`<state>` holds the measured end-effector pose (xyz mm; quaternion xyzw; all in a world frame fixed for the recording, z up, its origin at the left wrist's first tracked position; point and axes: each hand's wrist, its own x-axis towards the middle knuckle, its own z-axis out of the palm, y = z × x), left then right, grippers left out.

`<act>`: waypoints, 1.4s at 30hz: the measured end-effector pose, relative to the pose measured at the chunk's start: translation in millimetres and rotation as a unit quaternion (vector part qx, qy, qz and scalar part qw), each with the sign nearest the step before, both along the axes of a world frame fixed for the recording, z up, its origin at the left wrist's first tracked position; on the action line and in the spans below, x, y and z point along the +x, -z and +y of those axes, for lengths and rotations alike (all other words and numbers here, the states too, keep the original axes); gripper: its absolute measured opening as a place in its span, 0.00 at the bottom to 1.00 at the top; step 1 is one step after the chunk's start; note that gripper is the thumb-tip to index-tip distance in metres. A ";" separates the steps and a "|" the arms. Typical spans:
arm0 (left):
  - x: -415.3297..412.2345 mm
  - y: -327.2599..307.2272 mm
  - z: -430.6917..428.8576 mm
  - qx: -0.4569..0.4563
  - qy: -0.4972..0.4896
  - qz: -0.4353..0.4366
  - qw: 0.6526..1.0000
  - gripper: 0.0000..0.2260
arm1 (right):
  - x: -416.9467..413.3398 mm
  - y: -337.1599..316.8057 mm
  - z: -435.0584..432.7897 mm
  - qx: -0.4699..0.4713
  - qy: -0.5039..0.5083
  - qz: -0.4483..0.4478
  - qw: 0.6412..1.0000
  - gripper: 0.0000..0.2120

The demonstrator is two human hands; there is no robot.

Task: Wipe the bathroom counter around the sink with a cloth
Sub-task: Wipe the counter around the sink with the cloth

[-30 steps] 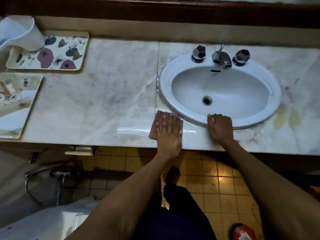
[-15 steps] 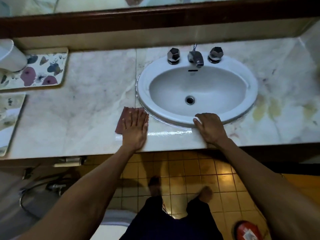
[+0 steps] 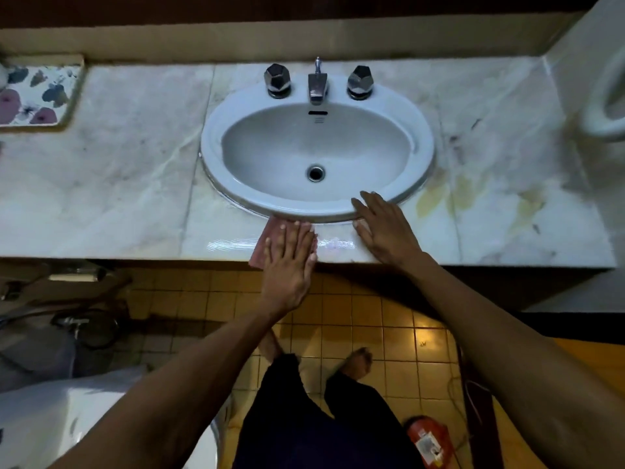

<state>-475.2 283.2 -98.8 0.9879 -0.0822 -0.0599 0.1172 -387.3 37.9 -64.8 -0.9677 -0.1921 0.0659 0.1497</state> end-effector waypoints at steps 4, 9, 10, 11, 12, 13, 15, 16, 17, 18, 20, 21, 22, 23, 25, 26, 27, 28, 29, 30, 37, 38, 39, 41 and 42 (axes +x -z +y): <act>-4.3 -2.8 -40.6 -0.021 -0.002 -0.009 1.000 0.27 | -12.7 0.3 -36.9 0.017 -0.007 0.010 1.000 0.27; -1.9 -4.4 -91.2 -0.029 0.050 0.006 0.998 0.27 | -31.4 -6.3 -103.4 0.063 0.062 0.031 0.996 0.28; 0.2 -3.8 -101.4 -0.027 0.065 0.006 0.998 0.27 | -35.2 -6.9 -120.2 0.074 0.083 0.021 0.994 0.27; 3.2 -3.2 -110.8 -0.025 0.083 0.005 0.996 0.26 | -38.9 -7.9 -136.5 0.084 0.108 0.010 0.991 0.25; 6.6 -2.5 -119.6 -0.024 0.102 0.004 0.994 0.26 | -42.4 -8.5 -152.0 0.095 0.136 0.003 0.986 0.24; 10.3 -1.4 -128.2 -0.026 0.120 0.003 0.992 0.26 | -45.8 -8.8 -166.6 0.102 0.164 -0.002 0.981 0.22; 18.2 0.8 -146.3 -0.033 0.137 -0.002 0.990 0.25 | -52.1 -8.5 -192.6 0.102 0.213 -0.003 0.972 0.22; 22.5 1.1 -156.3 -0.039 0.137 -0.008 0.990 0.25 | -55.2 -7.3 -204.0 0.097 0.233 -0.001 0.968 0.23; 26.8 0.8 -166.5 -0.048 0.134 -0.013 0.990 0.25 | -58.4 -6.7 -214.2 0.092 0.251 0.002 0.964 0.24; 31.3 0.9 -176.0 -0.055 0.132 -0.015 0.990 0.25 | -61.7 -4.6 -223.1 0.091 0.271 0.009 0.958 0.26; 44.3 5.7 -192.3 -0.067 0.127 -0.004 0.990 0.26 | -68.0 -1.1 -236.8 0.091 0.318 0.021 0.943 0.28; 52.4 8.2 -199.7 -0.067 0.125 0.004 0.990 0.26 | -70.8 0.8 -242.3 0.093 0.341 0.022 0.935 0.29; 60.3 10.5 -207.6 -0.064 0.123 0.009 0.990 0.26 | -72.9 2.5 -246.9 0.099 0.361 0.022 0.927 0.30; 68.1 10.3 -215.7 -0.068 0.119 0.014 0.990 0.26 | -74.6 3.5 -250.8 0.105 0.378 0.022 0.920 0.30; 84.5 5.6 -233.4 -0.088 0.118 0.020 0.989 0.25 | -75.1 5.7 -256.8 0.110 0.394 0.018 0.912 0.30; 93.9 5.3 -243.5 -0.091 0.127 0.021 0.988 0.26 | -73.8 7.4 -260.3 0.110 0.398 0.017 0.911 0.29; 104.8 5.2 -253.8 -0.095 0.129 0.025 0.987 0.27 | -71.9 8.2 -263.7 0.110 0.401 0.018 0.909 0.29; 117.9 5.4 -265.2 -0.101 0.127 0.026 0.986 0.27 | -69.2 10.6 -267.6 0.111 0.405 0.020 0.907 0.28; 132.1 5.0 -277.4 -0.104 0.125 0.028 0.986 0.28 | -66.1 12.5 -271.6 0.111 0.410 0.022 0.905 0.28; 147.9 2.7 -289.9 -0.112 0.122 0.038 0.985 0.28 | -62.3 14.7 -275.4 0.113 0.415 0.020 0.903 0.28; 227.4 -16.8 -331.5 -0.116 0.192 -0.017 0.975 0.22 | -32.2 21.0 -302.5 0.094 0.422 0.010 0.902 0.29; 222.4 -15.7 -328.2 -0.108 0.207 -0.007 0.972 0.23 | -27.5 21.6 -306.7 0.090 0.426 0.011 0.900 0.29; 211.0 -13.8 -322.9 -0.101 0.229 -0.001 0.968 0.24 | -23.3 22.2 -310.5 0.088 0.431 0.011 0.898 0.29; 173.7 -11.0 -306.7 -0.092 0.284 -0.009 0.954 0.25 | -16.6 21.8 -316.1 0.087 0.441 0.011 0.893 0.29; 152.9 -8.8 -295.4 -0.080 0.307 -0.012 0.948 0.25 | -13.9 22.1 -318.4 0.084 0.442 0.012 0.893 0.28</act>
